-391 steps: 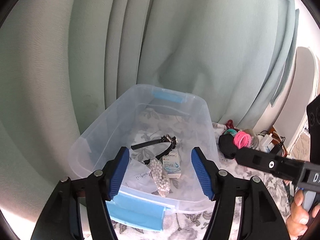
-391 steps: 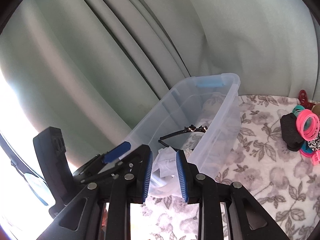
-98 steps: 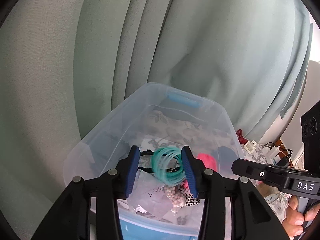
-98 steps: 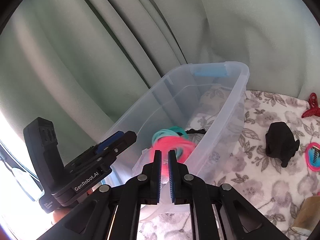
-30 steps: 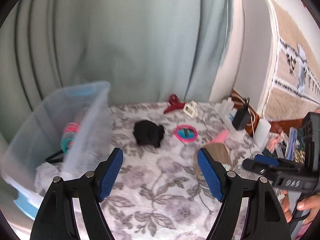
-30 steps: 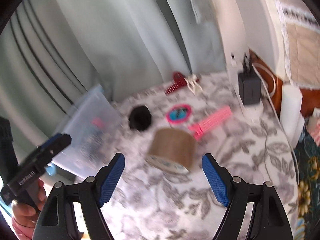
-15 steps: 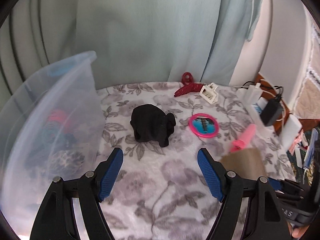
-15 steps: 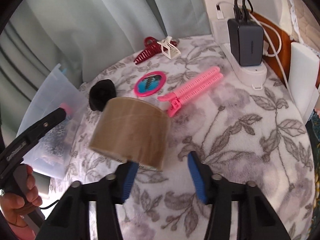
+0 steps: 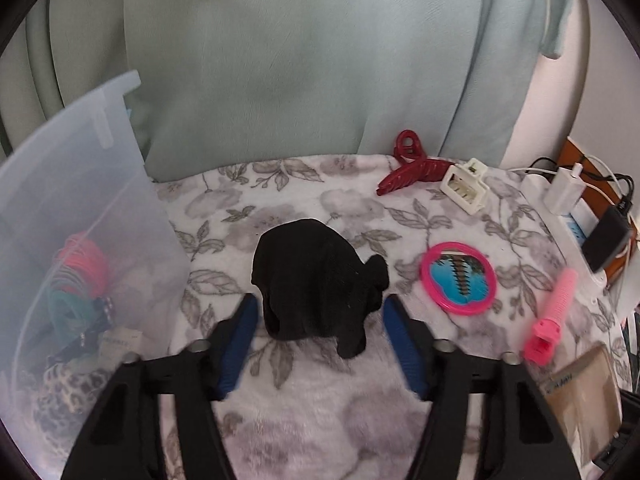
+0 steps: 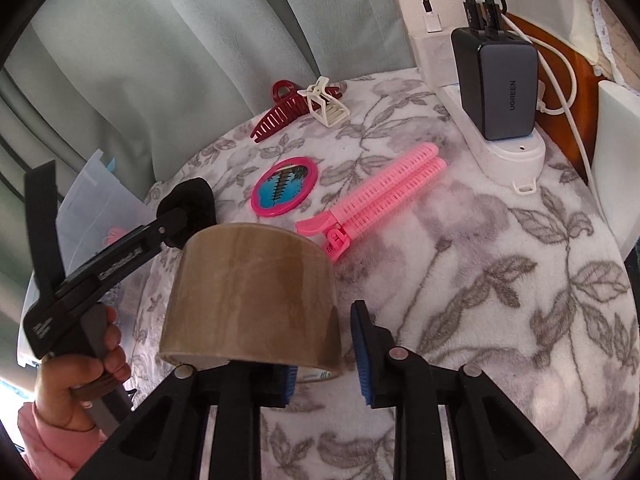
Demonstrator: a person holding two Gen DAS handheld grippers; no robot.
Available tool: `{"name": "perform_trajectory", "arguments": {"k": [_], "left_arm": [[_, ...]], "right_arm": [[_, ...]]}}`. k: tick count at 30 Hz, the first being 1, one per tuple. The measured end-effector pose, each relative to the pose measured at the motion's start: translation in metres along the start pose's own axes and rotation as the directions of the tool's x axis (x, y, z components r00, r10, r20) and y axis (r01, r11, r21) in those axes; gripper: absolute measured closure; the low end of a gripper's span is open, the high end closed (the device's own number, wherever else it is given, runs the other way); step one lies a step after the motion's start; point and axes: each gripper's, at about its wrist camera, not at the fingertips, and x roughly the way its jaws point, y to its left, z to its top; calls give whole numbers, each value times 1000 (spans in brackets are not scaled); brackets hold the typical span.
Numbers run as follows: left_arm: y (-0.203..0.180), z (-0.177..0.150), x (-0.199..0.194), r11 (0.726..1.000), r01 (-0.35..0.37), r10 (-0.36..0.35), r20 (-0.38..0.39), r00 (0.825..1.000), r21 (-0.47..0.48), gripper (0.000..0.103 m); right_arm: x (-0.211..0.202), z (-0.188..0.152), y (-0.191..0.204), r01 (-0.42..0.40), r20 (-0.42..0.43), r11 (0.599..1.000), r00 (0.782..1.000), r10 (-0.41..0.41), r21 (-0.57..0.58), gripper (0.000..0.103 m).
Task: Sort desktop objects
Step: 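Grasp the black elephant figure with the left tool while the right tool reaches toward the tape roll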
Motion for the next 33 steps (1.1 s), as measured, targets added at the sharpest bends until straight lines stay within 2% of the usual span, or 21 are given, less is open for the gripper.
{"name": "perform_trajectory", "arguments": {"k": [2, 5, 10, 13, 22, 29, 33], "left_arm": [[2, 1, 6, 1000, 6, -6, -8, 1000, -14, 47], [3, 2, 10, 999, 33, -33, -8, 999, -30, 55], [4, 3, 15, 998, 42, -42, -11, 999, -42, 73], [6, 4, 16, 998, 45, -46, -12, 999, -54, 80], [11, 4, 16, 996, 48, -49, -4, 999, -69, 91], [13, 4, 13, 995, 49, -49, 6, 999, -82, 92], [17, 4, 13, 994, 52, -52, 6, 999, -100, 92]], "right_arm": [[2, 1, 0, -2, -2, 1000, 1000, 2, 0, 81], [4, 1, 0, -5, -5, 1000, 1000, 5, 2, 84], [7, 0, -1, -8, -12, 1000, 1000, 8, 8, 88], [7, 0, -1, -7, -11, 1000, 1000, 7, 7, 89], [3, -3, -3, -8, -27, 1000, 1000, 8, -2, 89], [-7, -7, -10, 2, -33, 1000, 999, -1, 29, 85], [-18, -10, -10, 3, -25, 1000, 1000, -3, 11, 77]]}}
